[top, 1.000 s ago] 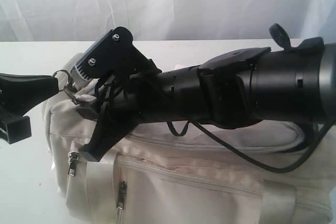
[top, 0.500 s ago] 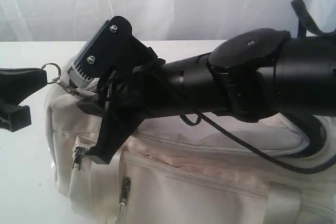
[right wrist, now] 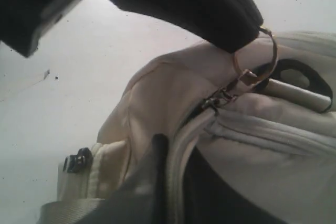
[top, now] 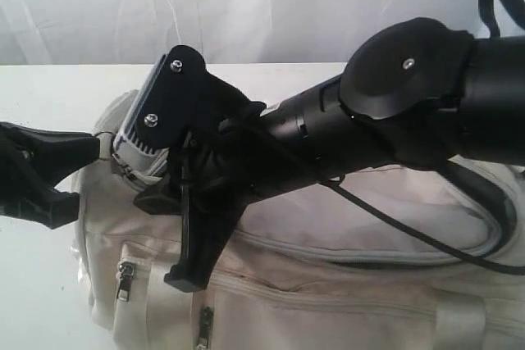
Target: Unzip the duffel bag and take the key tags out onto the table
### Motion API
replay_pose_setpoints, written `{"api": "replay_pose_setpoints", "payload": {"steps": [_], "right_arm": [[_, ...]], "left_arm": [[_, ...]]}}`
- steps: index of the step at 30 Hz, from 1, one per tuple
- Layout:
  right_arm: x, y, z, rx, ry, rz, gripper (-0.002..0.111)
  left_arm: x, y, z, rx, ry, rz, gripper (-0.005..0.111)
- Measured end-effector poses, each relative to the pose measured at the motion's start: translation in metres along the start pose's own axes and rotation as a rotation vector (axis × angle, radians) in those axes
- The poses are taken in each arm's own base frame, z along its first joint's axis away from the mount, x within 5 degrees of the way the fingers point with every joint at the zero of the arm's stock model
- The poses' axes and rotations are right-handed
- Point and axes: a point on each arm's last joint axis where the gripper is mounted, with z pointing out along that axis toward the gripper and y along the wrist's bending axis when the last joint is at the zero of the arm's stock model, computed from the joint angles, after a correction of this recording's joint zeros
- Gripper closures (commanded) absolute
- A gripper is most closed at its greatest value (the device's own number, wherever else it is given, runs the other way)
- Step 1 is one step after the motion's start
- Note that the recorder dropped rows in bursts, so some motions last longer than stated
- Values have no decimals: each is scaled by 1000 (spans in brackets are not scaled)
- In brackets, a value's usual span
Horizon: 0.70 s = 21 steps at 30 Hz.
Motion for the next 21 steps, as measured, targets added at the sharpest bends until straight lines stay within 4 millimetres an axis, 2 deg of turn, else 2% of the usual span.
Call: {"api": "replay_pose_setpoints", "payload": {"steps": [7,11,21], "right_arm": [[-1,3,-3,-39,4,-13,107],[3,11,-3,-122,36,-46,107],[3,14,-4,-145,44,-60,107]], "left_arm": [[-14,3,3,-30,-26,67,107],[-33,19,-2,-192,-90,60,107],[-35,16,-2,-161,-94,65,107]]}}
